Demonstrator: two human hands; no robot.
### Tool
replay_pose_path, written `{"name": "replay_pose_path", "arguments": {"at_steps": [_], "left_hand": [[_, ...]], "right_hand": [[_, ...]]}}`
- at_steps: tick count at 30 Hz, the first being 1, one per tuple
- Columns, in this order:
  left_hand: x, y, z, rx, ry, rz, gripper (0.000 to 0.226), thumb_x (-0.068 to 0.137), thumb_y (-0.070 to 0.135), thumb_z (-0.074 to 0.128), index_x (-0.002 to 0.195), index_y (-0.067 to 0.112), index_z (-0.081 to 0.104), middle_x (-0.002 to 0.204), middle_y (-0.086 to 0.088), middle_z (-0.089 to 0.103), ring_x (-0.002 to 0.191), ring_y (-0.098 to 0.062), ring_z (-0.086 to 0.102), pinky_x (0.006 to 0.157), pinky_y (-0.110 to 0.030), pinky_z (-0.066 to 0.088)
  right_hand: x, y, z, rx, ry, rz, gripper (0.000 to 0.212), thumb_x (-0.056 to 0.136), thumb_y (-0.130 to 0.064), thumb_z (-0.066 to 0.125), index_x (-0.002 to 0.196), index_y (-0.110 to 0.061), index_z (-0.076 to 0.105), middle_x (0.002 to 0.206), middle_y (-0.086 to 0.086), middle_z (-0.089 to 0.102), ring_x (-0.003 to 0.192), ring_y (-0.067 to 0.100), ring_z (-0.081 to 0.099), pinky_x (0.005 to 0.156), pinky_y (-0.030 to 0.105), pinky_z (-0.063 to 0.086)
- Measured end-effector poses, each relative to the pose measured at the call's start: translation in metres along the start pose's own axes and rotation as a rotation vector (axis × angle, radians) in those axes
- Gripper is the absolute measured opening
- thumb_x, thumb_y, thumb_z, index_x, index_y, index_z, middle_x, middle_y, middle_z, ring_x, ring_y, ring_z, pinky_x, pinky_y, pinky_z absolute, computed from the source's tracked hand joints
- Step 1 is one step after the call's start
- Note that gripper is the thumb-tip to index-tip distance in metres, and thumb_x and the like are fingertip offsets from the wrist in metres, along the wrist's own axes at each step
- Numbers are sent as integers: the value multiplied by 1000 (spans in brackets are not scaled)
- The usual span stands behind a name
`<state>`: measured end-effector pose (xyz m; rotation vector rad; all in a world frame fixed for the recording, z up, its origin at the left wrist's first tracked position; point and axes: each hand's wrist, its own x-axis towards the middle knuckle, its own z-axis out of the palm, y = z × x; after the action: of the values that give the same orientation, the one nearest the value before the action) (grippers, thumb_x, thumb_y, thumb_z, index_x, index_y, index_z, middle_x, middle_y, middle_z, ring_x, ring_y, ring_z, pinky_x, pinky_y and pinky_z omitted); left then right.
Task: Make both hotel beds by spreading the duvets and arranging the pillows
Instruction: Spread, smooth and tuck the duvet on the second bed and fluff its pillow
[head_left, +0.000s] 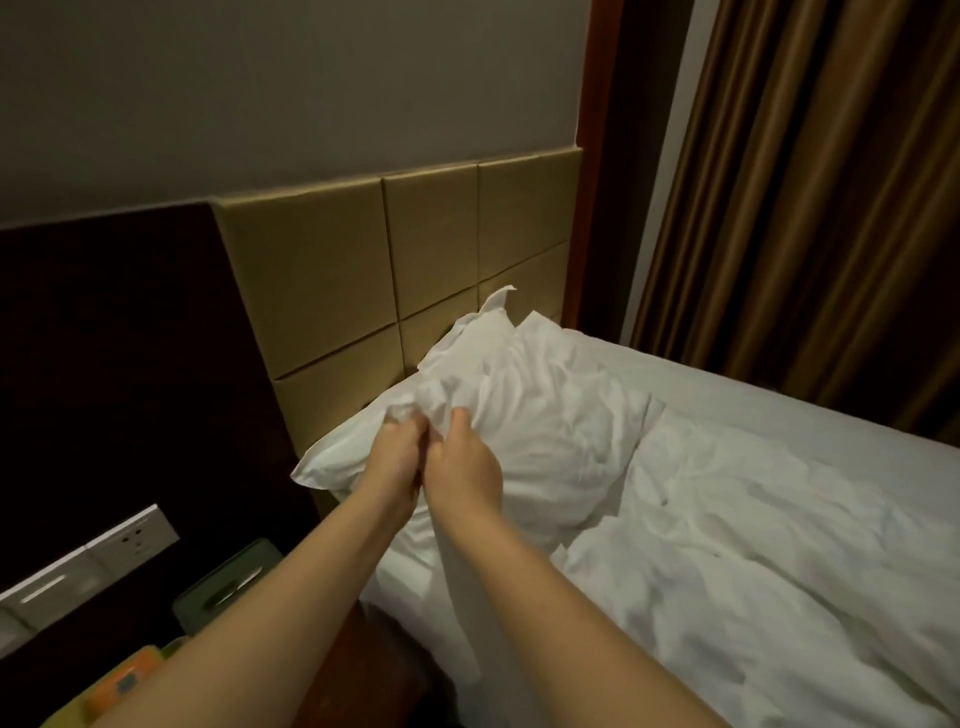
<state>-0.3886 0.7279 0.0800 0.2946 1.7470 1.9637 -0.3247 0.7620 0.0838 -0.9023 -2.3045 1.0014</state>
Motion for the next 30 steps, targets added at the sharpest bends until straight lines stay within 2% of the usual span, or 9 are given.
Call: {"name": "replay_pose_path", "arguments": {"at_steps": [4, 7, 11, 15, 17, 20, 24, 26, 30], "left_hand": [[-4, 1, -11, 28, -213, 51, 14, 99, 23, 45, 101, 12, 54, 89, -6, 62, 81, -16, 60, 66, -25, 48], [-5, -1, -19, 5, -295, 50, 13, 97, 26, 51, 96, 13, 55, 85, -1, 68, 84, -15, 67, 70, -28, 52], [0, -12, -22, -31, -364, 7, 15, 96, 25, 53, 104, 13, 55, 101, -2, 71, 95, -14, 68, 78, -32, 53], [15, -26, -23, 91, -260, -36, 23, 93, 24, 57, 109, 8, 51, 106, -10, 66, 98, -21, 65, 78, -34, 55], [23, -33, -25, 140, -204, -52, 27, 90, 23, 59, 110, 6, 53, 105, -15, 65, 97, -24, 65, 77, -36, 57], [29, -45, -32, 185, -125, -81, 21, 92, 21, 55, 106, 7, 57, 102, -15, 66, 96, -28, 65, 85, -45, 55], [36, -58, -41, 287, -28, -62, 17, 94, 25, 54, 101, 10, 58, 98, -12, 67, 97, -28, 64, 87, -46, 53], [37, -60, -45, 312, -8, -38, 18, 94, 27, 55, 100, 10, 59, 98, -11, 67, 96, -26, 64, 84, -42, 54], [35, -58, -55, 381, 69, 18, 26, 92, 30, 59, 95, 4, 61, 83, -8, 64, 75, -18, 60, 59, -26, 48]], "right_hand": [[-7, 1, 8, 114, 96, 76, 31, 101, -41, 33, 118, -17, 43, 94, 4, 62, 88, 25, 60, 72, 33, 44], [-7, 8, 14, 194, 205, 124, 42, 97, -53, 35, 104, -16, 54, 91, 2, 65, 88, 22, 61, 78, 35, 48], [-1, 17, 22, 344, 268, 203, 35, 98, -39, 43, 75, -16, 56, 71, -2, 60, 73, 16, 57, 70, 32, 46], [8, 29, 32, 359, 198, 254, 33, 97, -29, 44, 69, -14, 54, 66, -2, 55, 67, 14, 52, 64, 29, 43], [12, 36, 39, 352, 160, 239, 30, 97, -28, 43, 71, -16, 47, 65, -2, 49, 66, 15, 48, 59, 26, 37], [10, 46, 53, 264, 97, 180, 10, 97, -36, 45, 97, -27, 44, 75, -8, 52, 71, 12, 54, 58, 20, 40], [14, 49, 60, 142, 86, 24, 39, 95, -38, 50, 131, -33, 38, 113, -12, 55, 95, 9, 60, 81, 27, 54], [20, 47, 61, 86, 59, -30, 35, 96, -38, 48, 130, -32, 41, 116, -12, 56, 96, 9, 60, 83, 25, 53], [25, 43, 63, 18, 10, -33, 24, 99, -44, 38, 114, -28, 48, 93, -8, 60, 79, 7, 58, 70, 19, 52]]}}
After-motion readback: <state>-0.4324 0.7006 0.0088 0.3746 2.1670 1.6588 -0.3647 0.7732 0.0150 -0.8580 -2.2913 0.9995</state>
